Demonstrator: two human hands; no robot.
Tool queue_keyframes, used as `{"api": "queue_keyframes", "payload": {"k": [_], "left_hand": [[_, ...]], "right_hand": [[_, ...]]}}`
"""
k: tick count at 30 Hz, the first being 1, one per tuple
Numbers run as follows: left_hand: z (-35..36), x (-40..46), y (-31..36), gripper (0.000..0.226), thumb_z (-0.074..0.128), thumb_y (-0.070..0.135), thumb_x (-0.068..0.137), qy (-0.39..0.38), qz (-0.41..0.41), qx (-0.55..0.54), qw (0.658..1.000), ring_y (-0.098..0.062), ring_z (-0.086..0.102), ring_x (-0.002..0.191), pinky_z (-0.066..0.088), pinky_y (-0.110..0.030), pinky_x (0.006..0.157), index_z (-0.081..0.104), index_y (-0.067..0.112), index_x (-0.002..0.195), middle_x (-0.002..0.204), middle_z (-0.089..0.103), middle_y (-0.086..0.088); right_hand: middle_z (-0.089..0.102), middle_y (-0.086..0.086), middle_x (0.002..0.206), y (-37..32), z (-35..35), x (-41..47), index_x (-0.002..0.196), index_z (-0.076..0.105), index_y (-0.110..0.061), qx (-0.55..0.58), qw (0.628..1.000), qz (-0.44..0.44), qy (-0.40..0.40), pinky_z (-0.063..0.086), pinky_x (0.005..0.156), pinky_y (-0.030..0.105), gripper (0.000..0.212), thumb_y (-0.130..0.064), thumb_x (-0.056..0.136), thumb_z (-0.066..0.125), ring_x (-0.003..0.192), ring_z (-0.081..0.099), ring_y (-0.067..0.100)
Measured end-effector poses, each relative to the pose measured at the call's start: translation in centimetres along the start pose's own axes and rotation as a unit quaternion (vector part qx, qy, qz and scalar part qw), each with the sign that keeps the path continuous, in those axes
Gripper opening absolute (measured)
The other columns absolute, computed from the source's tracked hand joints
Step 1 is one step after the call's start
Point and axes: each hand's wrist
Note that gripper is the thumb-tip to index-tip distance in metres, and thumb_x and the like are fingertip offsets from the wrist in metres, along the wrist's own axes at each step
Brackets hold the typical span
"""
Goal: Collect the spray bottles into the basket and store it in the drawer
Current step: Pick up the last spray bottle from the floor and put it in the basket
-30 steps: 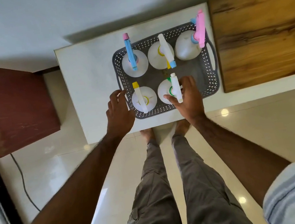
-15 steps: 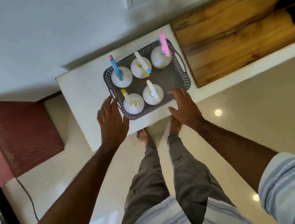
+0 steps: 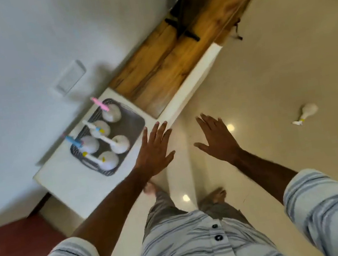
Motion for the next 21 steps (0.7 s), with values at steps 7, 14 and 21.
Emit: {"api": "queue_keyframes", "payload": {"k": [7,14,21], "left_hand": [[-2.1,11.0,17.9,0.079,0.031,0.063,0.098,-0.031,0.116,0.08,0.989,-0.034,0.008,0.157,0.012,-0.062,0.123,0.022,0.014,0.158,0.169,0.011,-0.013],[-4.3,20.7,34.9,0.076,0.039,0.061,0.097,-0.014,0.209,0.101,0.973,-0.035,0.02,0.154,0.02,-0.062,0.12,0.032,0.012,0.155,0.167,0.02,-0.013],[-3.4,31.0,46.5,0.077,0.032,0.063,0.097,-0.042,0.282,0.112,0.952,-0.033,0.008,0.157,0.008,-0.06,0.122,0.026,0.015,0.157,0.169,0.011,-0.011]], "right_hand": [[0.016,0.01,0.167,17.0,-1.6,-12.6,0.159,0.013,-0.015,0.029,0.989,0.135,0.048,0.013,0.125,0.055,0.088,-0.065,0.093,0.044,0.153,0.019,0.029],[0.014,0.01,0.167,31.9,-2.8,-23.6,0.159,0.015,-0.015,0.054,0.963,0.255,0.066,0.012,0.124,0.054,0.085,-0.061,0.095,0.046,0.153,0.018,0.029],[0.015,0.011,0.167,44.0,-3.5,-27.1,0.158,0.017,-0.014,0.089,0.937,0.33,0.074,0.011,0.123,0.056,0.082,-0.057,0.095,0.049,0.153,0.017,0.031]]}}
Point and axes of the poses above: each hand's wrist, its own x-axis towards the middle knuckle, its own z-axis out of the palm, y = z × x
